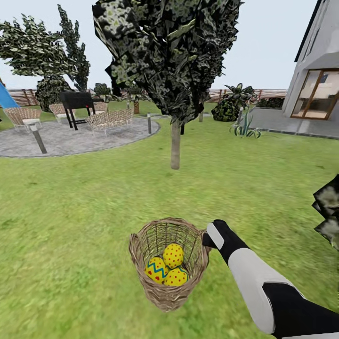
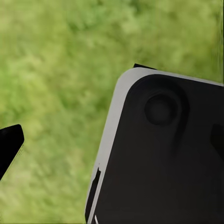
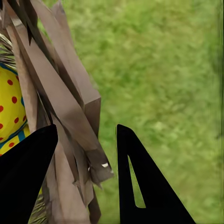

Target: Take the three Easter eggs out of the wicker basket on the lawn in the garden, then place them on the lawn next to a single tree (choose any tree) so that all three eggs are next to the same tree and none are left in the basket.

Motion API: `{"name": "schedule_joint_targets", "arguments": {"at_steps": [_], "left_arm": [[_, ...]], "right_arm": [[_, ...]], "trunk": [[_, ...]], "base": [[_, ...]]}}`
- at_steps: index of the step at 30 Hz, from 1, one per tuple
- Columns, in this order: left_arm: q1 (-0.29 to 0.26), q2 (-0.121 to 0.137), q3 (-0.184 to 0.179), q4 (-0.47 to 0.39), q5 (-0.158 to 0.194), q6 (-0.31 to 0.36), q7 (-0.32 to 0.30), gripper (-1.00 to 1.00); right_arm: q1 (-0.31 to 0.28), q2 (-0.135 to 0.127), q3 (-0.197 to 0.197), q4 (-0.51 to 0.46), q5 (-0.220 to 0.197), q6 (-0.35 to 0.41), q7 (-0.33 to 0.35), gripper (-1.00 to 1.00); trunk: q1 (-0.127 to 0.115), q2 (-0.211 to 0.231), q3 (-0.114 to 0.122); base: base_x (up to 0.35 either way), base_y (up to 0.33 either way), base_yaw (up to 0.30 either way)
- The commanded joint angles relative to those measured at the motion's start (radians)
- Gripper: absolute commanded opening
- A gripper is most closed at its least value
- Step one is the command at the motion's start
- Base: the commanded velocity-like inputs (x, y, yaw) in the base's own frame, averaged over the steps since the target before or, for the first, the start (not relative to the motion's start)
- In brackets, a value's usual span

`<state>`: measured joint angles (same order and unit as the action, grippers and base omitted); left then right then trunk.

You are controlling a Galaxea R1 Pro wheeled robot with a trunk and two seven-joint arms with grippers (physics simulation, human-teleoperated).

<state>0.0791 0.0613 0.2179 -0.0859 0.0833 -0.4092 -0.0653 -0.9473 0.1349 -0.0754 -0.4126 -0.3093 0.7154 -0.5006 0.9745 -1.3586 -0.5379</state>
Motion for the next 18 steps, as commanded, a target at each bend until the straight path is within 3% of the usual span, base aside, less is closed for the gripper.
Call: {"name": "schedule_joint_targets", "arguments": {"at_steps": [1,4,14,18], "left_arm": [[0.001,0.0,0.002,-0.002,0.009,0.0,-0.007,1.0],[0.001,0.0,0.002,-0.002,0.009,-0.001,-0.007,1.0],[0.001,0.0,0.002,-0.002,0.009,-0.012,-0.007,1.0],[0.001,0.0,0.002,-0.002,0.009,-0.013,-0.007,1.0]], "right_arm": [[-0.001,0.001,-0.006,-0.002,-0.017,-0.004,-0.009,-1.0],[-0.001,0.002,-0.006,-0.002,-0.017,-0.004,-0.008,-1.0],[-0.001,0.002,-0.006,-0.002,-0.017,-0.004,-0.007,-1.0],[-0.001,0.002,-0.006,-0.002,-0.017,-0.004,-0.007,-1.0]], "trunk": [[0.001,0.0,-0.001],[0.001,0.0,-0.001],[0.001,0.0,-0.001],[0.001,0.0,-0.001]], "base": [[0.333,0.0,-0.256],[0.333,0.0,-0.171],[0.333,0.0,-0.021],[0.333,0.0,-0.216]]}}
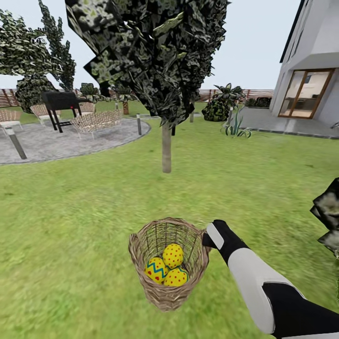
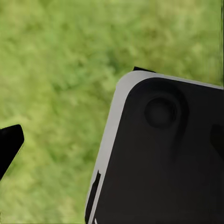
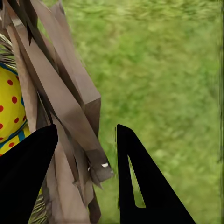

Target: Take the three Easter eggs out of the wicker basket on the lawn in the garden, then place them on the lawn next to a single tree (choose any tree) so that all three eggs are next to the same tree and none are left in the basket.

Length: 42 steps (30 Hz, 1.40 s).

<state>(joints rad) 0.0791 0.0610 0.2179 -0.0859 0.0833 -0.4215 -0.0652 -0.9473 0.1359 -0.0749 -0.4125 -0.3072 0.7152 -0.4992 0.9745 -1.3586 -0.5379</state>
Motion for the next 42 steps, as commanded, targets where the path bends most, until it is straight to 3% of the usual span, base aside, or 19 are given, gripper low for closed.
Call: {"name": "schedule_joint_targets", "arguments": {"at_steps": [1,26,42], "left_arm": [[0.001,0.0,0.001,-0.002,0.009,0.0,-0.007,1.0],[0.001,-0.001,0.004,-0.002,0.011,-0.008,-0.005,1.0],[0.001,-0.001,0.004,-0.002,0.012,-0.008,-0.005,1.0]], "right_arm": [[-0.001,0.002,-0.006,-0.001,-0.02,-0.005,-0.009,-1.0],[-0.001,0.002,-0.008,0.0,-0.02,-0.01,-0.009,-1.0],[-0.001,0.007,-0.005,0.0,-0.02,-0.011,-0.009,-1.0]], "trunk": [[0.001,0.0,-0.001],[0.001,0.0,-0.006],[0.001,0.0,-0.008]], "base": [[0.333,0.0,-0.27],[0.333,0.0,-0.264],[0.337,0.0,-0.043]]}}
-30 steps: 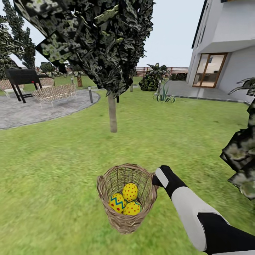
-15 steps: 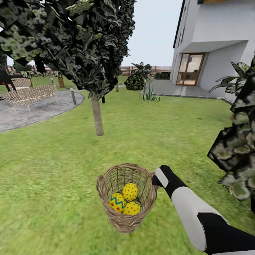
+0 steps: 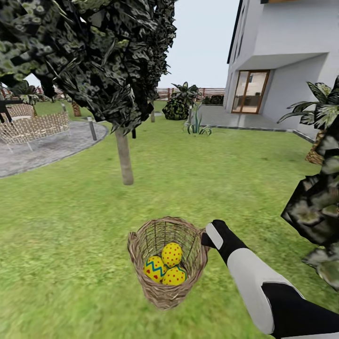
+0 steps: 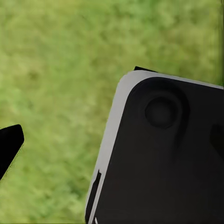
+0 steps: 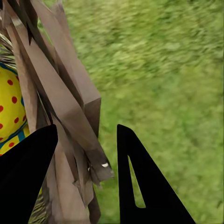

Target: Take the three Easter eggs out of the wicker basket on the lawn in the garden, then place them on the lawn next to a single tree (choose any tree) so that all three eggs are next to the same tree and none are left in the basket.

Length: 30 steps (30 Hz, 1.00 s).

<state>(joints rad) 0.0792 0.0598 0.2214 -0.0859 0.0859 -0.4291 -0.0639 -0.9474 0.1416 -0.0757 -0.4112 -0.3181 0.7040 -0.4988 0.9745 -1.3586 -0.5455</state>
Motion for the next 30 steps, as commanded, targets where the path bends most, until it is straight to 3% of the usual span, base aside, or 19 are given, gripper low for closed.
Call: {"name": "schedule_joint_targets", "arguments": {"at_steps": [1,8,30], "left_arm": [[0.001,0.0,0.001,-0.001,0.009,0.0,-0.007,1.0],[0.001,0.0,0.001,-0.001,0.009,0.0,-0.007,1.0],[0.001,0.0,0.001,-0.001,0.009,-0.002,-0.007,1.0]], "right_arm": [[-0.001,0.001,-0.004,-0.001,-0.009,0.001,-0.009,-1.0],[-0.001,0.002,-0.003,-0.001,-0.009,0.001,-0.009,-1.0],[0.003,0.003,-0.002,-0.001,-0.009,0.0,-0.006,-1.0]], "trunk": [[0.001,0.0,-0.001],[0.001,0.0,-0.001],[0.001,0.0,-0.001]], "base": [[0.337,0.0,-0.206],[0.337,0.0,-0.204],[0.337,0.0,-0.005]]}}
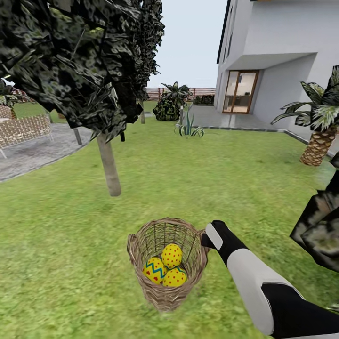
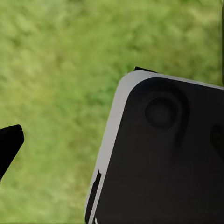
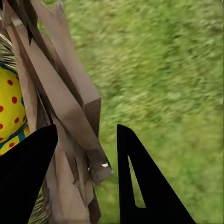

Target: Take the three Easter eggs out of the wicker basket on the lawn in the garden, then place them on the lawn next to a single tree (choose any tree) so that all three eggs are next to the same tree and none are left in the basket.

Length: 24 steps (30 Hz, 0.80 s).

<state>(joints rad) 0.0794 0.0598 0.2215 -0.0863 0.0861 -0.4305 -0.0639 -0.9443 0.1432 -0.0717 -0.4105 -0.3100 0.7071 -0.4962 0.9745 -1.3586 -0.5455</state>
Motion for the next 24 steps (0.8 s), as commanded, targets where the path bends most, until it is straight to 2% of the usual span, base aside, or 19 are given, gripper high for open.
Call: {"name": "schedule_joint_targets", "arguments": {"at_steps": [1,8,24], "left_arm": [[0.0,0.0,0.001,-0.001,0.009,-0.001,-0.007,1.0],[0.0,0.0,0.001,-0.001,0.009,-0.001,-0.007,1.0],[0.0,0.0,0.001,-0.001,0.009,-0.001,-0.007,1.0]], "right_arm": [[0.001,0.001,-0.006,-0.002,-0.017,-0.003,-0.008,-1.0],[0.002,0.001,-0.006,-0.002,-0.017,-0.003,-0.008,-1.0],[0.006,0.001,-0.005,-0.002,-0.016,-0.005,-0.008,-1.0]], "trunk": [[0.001,0.0,-0.001],[0.001,0.0,-0.001],[0.001,0.0,-0.001]], "base": [[0.337,0.0,0.0],[0.337,-0.006,0.0],[0.33,-0.088,0.0]]}}
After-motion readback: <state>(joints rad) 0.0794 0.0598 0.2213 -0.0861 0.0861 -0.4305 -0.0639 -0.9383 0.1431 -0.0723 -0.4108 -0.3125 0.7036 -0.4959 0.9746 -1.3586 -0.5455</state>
